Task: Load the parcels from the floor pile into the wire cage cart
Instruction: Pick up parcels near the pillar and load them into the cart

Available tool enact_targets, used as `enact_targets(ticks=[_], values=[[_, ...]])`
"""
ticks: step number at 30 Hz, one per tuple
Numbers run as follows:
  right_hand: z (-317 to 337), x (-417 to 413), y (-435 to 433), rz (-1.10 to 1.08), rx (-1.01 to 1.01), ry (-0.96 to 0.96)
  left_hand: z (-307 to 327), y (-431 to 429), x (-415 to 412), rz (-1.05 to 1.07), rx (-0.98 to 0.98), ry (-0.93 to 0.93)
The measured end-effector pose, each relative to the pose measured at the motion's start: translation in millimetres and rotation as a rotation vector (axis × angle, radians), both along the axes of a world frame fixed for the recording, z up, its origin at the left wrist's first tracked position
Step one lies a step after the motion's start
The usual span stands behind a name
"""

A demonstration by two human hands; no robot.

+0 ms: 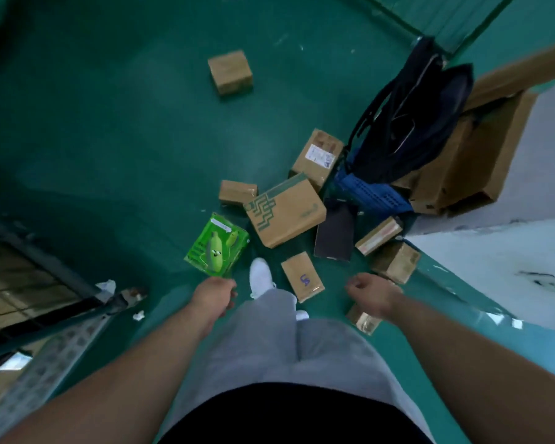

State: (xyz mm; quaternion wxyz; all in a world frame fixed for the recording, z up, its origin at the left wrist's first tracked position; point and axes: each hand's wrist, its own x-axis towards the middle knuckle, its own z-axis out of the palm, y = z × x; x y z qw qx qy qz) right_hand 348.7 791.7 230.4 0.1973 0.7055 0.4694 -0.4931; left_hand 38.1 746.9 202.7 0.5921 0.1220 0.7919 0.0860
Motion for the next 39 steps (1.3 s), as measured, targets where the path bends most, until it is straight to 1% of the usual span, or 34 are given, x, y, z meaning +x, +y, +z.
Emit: enact_targets(ticks=[4,6,8,11,13,18,22,26,29,30,32,35,37,39], values=[[-52,-21,23,0.012,-0.051,0.028,-54,37,-7,-0.092,-0.027,0.014],[-76,-32,39,0.044,-0.099,0.061,-79,54,-3,-0.089,-0.031,0.018],[-112,-34,62,0.088,-0.117,0.071,-110,71,3,-0.078,-0.053,-0.024],[-174,-31,113,0.176,-0.074,0.032,-168,101,12,-0.015,-0.090,-0.066],[-204,-30,147,0.162,-0.028,-0.018,-201,118,15,0.043,-0.111,-0.065],[-314,-10,217,0.176,0.077,-0.067,-311,138,36,0.216,-0.169,-0.073],[-386,7,240,0.147,0.127,-0.119,-400,142,56,0.300,-0.193,-0.022],[-444,26,242,0.071,0.065,-0.046,-461,139,77,0.377,-0.248,-0.104],[-467,30,234,-0.055,-0.043,0.022,-481,137,83,0.469,-0.212,-0.171],[-469,31,232,-0.119,-0.057,0.053,-482,136,84,0.484,-0.193,-0.179],[-464,33,227,-0.237,-0.021,0.102,-469,131,89,0.505,-0.130,-0.217],[-430,41,214,-0.311,0.044,0.141,-426,113,103,0.499,-0.048,-0.202],[-390,49,199,-0.366,0.045,0.152,-385,95,114,0.493,0.001,-0.103],[-340,56,180,-0.418,0.041,0.172,-335,76,122,0.438,0.004,-0.017]])
